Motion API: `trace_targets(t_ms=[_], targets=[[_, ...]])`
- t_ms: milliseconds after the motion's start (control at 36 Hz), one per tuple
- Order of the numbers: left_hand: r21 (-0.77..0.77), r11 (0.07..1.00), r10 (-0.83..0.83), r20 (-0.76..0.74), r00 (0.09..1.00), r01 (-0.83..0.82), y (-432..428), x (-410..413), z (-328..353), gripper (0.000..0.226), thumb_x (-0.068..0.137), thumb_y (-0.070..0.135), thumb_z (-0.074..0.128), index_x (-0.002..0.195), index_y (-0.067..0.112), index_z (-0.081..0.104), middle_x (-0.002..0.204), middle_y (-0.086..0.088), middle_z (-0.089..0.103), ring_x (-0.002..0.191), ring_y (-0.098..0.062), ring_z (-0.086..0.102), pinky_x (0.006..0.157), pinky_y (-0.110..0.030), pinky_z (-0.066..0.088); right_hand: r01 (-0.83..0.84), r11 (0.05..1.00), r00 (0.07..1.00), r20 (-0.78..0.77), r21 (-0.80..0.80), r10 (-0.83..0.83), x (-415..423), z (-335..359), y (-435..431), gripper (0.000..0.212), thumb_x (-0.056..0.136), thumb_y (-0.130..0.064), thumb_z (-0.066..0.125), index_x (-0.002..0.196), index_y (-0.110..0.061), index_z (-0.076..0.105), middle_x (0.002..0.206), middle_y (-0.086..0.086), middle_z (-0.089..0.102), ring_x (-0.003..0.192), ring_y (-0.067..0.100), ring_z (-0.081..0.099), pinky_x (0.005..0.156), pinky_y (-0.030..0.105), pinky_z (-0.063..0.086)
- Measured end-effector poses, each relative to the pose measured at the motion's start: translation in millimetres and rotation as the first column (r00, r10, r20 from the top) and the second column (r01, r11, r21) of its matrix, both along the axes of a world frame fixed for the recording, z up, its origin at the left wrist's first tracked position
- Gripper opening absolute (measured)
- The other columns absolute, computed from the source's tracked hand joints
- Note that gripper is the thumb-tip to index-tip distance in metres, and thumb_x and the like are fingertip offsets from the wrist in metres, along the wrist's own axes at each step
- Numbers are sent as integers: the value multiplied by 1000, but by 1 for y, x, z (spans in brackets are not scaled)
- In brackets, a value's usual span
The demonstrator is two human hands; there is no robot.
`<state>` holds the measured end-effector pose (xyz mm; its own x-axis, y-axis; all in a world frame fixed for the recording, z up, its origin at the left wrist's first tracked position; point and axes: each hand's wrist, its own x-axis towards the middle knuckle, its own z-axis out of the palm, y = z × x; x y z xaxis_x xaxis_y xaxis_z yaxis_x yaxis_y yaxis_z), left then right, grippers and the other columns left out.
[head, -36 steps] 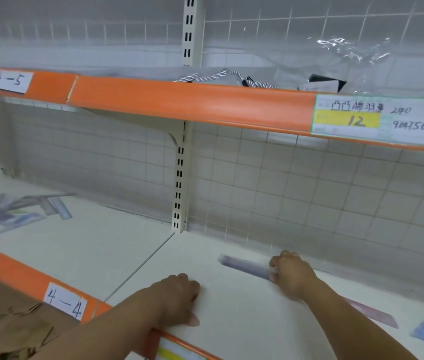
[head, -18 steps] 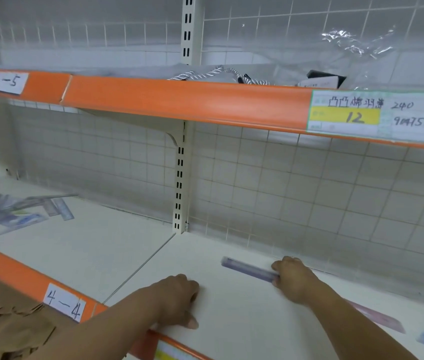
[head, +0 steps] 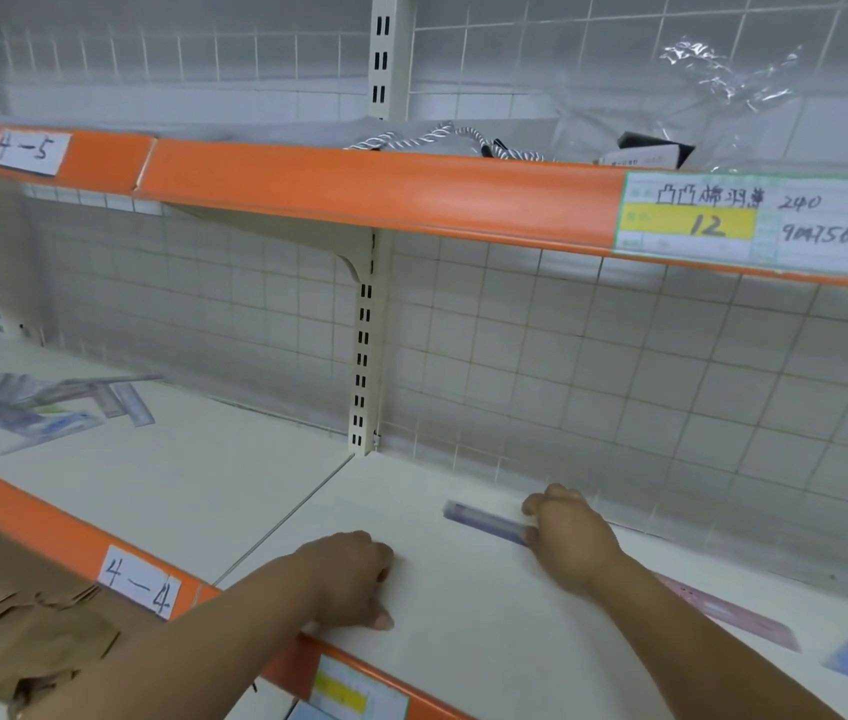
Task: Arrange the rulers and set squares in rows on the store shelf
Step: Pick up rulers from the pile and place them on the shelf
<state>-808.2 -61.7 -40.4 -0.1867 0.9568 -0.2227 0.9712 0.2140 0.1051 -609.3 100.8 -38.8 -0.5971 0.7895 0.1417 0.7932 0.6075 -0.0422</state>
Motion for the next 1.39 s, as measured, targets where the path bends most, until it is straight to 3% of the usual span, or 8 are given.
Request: trace_targets(t_ms=[111,194,306,500,778,944,1083,1389], targets=[[79,996,41,-27,999,-39,-7,-6,6,47,89,50,57,122,17,51,125,-3,51,114,-20,51,82,-27,38,-48,999,999,16,-9,48,-17,7,-29,24,96,-27,41,104,-19,61,109,4,63,102,24,59,71,29,39],[123,990,79,-49,996,-72,-14,-11,12,45,91,51,53,120,17,53,125,-2,52,115,-19,50,81,-27,37,-116,991,993,13,-69,117,-31,9,-47,14,95,-31,42,93,-35,55,119,-1,63,107,24,59,78,28,42],[170,976,149,-76,986,-134,-30,-20,19,38,94,47,49,116,16,55,122,-2,55,114,-20,50,82,-28,40,-205,979,974,91,-10,205,-56,11,-67,22,97,-32,42,101,-16,56,115,7,63,106,28,59,70,28,35],[229,942,278,-113,954,-248,-75,-51,24,27,96,38,47,109,16,58,116,-2,58,109,-21,54,76,-28,39,-332,943,939,91,-30,333,-108,13,-103,33,95,-31,44,66,-18,37,96,7,64,90,27,57,66,30,37],[312,897,362,-108,926,-314,-167,-143,30,23,96,33,49,103,14,59,109,-4,61,99,-22,55,70,-27,39,-480,877,876,55,-14,480,-219,23,-186,25,96,-35,46,96,-12,57,106,9,63,97,27,56,71,31,39],[319,884,395,-120,911,-341,-232,-217,44,24,95,42,50,87,19,47,72,9,40,79,-17,44,63,-27,33,-499,866,865,53,-4,499,-300,31,-244,27,96,-33,46,105,-12,61,107,7,63,101,26,57,70,29,38],[298,872,436,-110,893,-389,-278,-278,48,27,95,43,50,98,18,57,97,0,58,88,-18,53,72,-28,43,-499,867,867,25,12,498,-362,35,-288,25,94,-31,46,105,-14,60,109,6,62,101,26,57,71,29,38],[283,849,482,-71,873,-446,-328,-381,37,27,94,43,50,97,18,60,94,4,58,85,-15,55,75,-30,48,-523,852,851,75,27,520,-472,32,-329,29,96,-38,47,109,-15,57,109,5,61,83,19,45,69,29,37]])
